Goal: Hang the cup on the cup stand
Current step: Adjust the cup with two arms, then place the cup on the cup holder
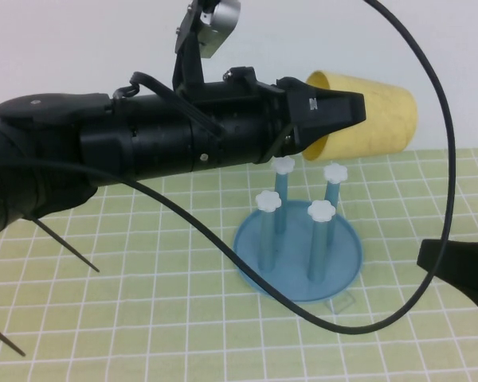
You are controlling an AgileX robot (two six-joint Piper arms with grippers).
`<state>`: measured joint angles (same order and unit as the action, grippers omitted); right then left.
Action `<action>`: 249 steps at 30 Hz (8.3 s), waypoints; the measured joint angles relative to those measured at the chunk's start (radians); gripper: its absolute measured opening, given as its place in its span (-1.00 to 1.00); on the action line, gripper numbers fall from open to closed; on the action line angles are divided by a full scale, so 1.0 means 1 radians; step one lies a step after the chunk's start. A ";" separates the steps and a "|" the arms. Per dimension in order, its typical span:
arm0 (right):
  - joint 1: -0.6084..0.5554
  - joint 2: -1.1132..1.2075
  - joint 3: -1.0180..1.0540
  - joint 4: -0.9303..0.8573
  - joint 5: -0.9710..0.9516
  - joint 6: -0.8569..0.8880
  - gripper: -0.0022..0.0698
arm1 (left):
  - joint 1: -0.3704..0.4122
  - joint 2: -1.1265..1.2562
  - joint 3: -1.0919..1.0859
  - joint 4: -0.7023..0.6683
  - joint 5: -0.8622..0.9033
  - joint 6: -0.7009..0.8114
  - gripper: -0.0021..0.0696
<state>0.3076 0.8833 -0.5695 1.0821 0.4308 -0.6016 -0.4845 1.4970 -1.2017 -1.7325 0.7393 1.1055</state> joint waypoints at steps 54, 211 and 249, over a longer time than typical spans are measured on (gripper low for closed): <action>0.000 -0.456 0.279 0.655 -0.392 0.444 0.96 | -0.348 0.096 -0.179 -0.005 -0.262 -0.160 -0.92; 0.069 1.016 -0.740 0.636 -0.036 -1.152 0.70 | -0.036 -0.663 0.192 1.088 -0.217 -0.525 -0.94; 0.109 1.088 -0.763 0.638 -0.191 -1.222 0.99 | -0.036 -0.672 0.225 1.151 -0.364 -0.526 -0.94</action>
<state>0.4163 1.9710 -1.3324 1.7197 0.2399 -1.8237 -0.5205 0.8252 -0.9769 -0.5816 0.3752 0.5798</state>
